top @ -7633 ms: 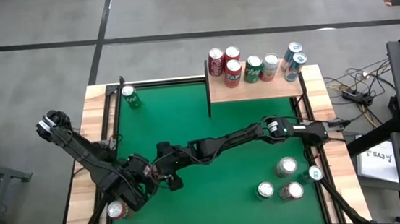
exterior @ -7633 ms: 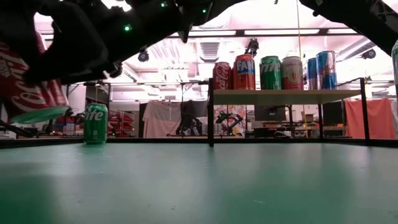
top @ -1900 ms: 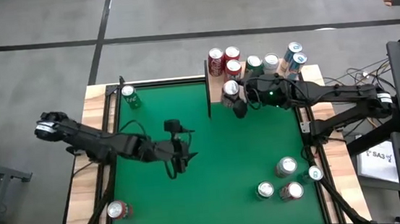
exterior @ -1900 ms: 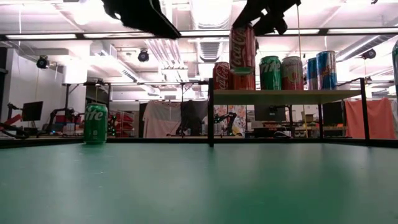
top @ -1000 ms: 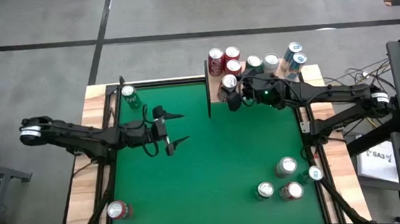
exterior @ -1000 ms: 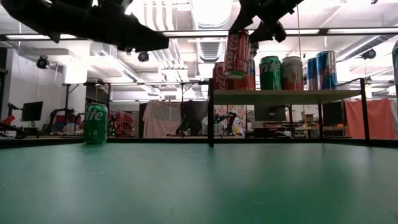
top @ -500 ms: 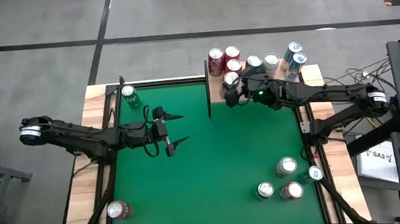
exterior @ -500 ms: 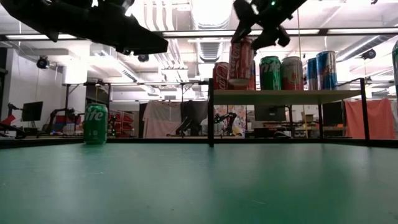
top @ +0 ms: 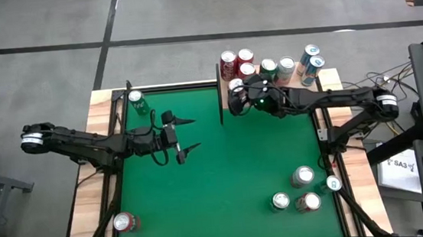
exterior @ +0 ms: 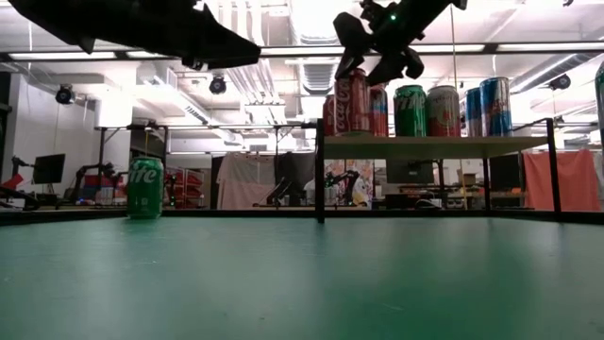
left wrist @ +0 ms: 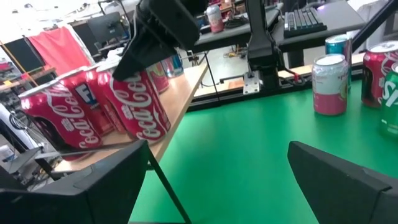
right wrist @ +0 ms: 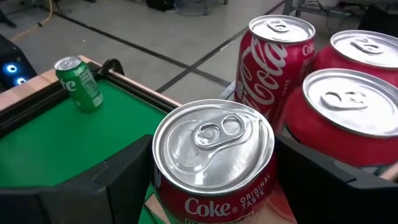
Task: Place canned beverage on shelf
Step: Put the left red-white soda can on the shelf aligned with the other red-white soda can
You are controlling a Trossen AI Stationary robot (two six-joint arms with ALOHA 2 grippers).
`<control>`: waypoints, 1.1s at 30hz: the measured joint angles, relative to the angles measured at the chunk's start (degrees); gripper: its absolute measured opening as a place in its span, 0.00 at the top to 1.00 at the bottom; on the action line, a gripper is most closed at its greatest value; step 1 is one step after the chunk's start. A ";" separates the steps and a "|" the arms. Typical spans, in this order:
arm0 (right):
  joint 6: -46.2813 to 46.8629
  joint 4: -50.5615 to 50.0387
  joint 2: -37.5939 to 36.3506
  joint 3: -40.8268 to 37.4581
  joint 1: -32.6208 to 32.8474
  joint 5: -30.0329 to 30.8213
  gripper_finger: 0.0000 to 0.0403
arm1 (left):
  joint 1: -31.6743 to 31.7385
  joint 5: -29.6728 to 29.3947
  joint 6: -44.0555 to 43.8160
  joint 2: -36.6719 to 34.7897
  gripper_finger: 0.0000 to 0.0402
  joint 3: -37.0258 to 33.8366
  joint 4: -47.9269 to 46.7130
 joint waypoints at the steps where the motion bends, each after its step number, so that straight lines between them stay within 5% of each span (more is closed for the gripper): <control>1: -0.24 0.00 0.39 0.41 -0.01 -0.06 0.28 | 0.00 0.00 0.01 0.00 0.08 0.14 0.02; 13: -0.38 -0.19 1.70 1.72 -0.01 0.58 0.14 | 0.07 -0.28 0.55 0.00 0.08 0.47 -0.03; 33: -5.55 4.76 -3.20 1.72 0.34 1.93 0.17 | 0.07 -0.28 0.92 0.00 0.08 0.47 -0.03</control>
